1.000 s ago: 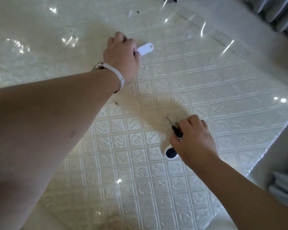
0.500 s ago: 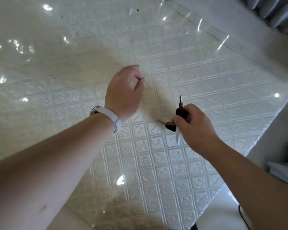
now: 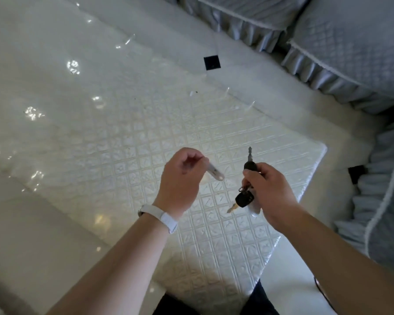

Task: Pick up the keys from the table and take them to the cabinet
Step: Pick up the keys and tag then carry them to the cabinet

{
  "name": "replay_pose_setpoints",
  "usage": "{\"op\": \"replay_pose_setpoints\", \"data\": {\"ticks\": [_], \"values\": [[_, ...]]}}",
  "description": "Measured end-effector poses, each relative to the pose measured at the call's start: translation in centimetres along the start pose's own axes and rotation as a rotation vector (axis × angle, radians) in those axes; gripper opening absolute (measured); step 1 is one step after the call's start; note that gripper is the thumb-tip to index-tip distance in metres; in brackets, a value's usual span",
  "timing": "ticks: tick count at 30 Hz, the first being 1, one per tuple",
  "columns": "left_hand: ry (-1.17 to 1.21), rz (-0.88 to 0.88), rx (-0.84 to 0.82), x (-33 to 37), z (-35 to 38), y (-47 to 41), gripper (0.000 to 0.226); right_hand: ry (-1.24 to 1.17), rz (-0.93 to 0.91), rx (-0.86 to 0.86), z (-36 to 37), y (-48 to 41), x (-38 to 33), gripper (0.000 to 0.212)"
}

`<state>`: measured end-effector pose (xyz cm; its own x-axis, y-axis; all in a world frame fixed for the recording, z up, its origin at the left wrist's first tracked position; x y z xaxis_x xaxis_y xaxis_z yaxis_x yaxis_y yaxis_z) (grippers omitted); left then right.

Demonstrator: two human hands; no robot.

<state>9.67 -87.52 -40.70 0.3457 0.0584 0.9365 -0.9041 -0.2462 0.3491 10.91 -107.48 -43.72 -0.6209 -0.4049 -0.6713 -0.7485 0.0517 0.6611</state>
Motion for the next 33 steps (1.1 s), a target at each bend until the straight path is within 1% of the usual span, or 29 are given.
{"op": "replay_pose_setpoints", "data": {"ticks": [4, 8, 11, 15, 17, 20, 26, 29, 33], "values": [[0.192, 0.009, 0.001, 5.6, -2.5, 4.0, 0.008, -0.142, -0.01, 0.002, -0.7, 6.4, -4.2, 0.015], [0.261, 0.066, -0.051, 10.8, -3.8, 7.1, 0.01, -0.226, -0.094, -0.015, -0.4, 12.2, -8.7, 0.015], [0.292, 0.11, -0.073, 14.0, -4.6, 9.3, 0.008, -0.195, -0.184, -0.008, -0.2, 15.8, -11.6, 0.015], [0.308, 0.109, -0.066, 16.2, -6.1, 12.2, 0.009, -0.074, -0.269, 0.047, -1.1, 19.9, -14.0, 0.016], [0.294, 0.112, -0.053, 17.2, -6.9, 13.8, 0.01, -0.056, -0.295, 0.06, -1.6, 21.7, -14.7, 0.016], [0.286, 0.133, 0.016, 18.6, -8.1, 16.6, 0.011, -0.013, -0.341, 0.044, -2.1, 24.7, -15.8, 0.017], [0.247, 0.139, 0.112, 20.1, -8.5, 22.6, 0.011, 0.094, -0.424, -0.101, -2.8, 29.5, -16.7, 0.016], [0.246, 0.146, 0.22, 20.4, -8.4, 26.4, 0.011, 0.179, -0.505, -0.159, -3.2, 31.4, -16.6, 0.014], [0.273, 0.16, 0.367, 19.7, -8.5, 31.9, 0.009, 0.213, -0.6, -0.279, -2.9, 34.5, -15.9, 0.012]]}}
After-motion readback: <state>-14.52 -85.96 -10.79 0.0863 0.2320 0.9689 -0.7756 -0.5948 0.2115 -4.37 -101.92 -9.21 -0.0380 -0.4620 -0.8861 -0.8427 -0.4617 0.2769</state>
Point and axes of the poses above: each hand's wrist, its own y-axis away from the middle knuckle, its own z-axis out of the palm, x = y × z, the point moved 6 cm from there along -y, towards the middle knuckle, and after that the axes turned 9 degrees about y, right-handed, at the moved point
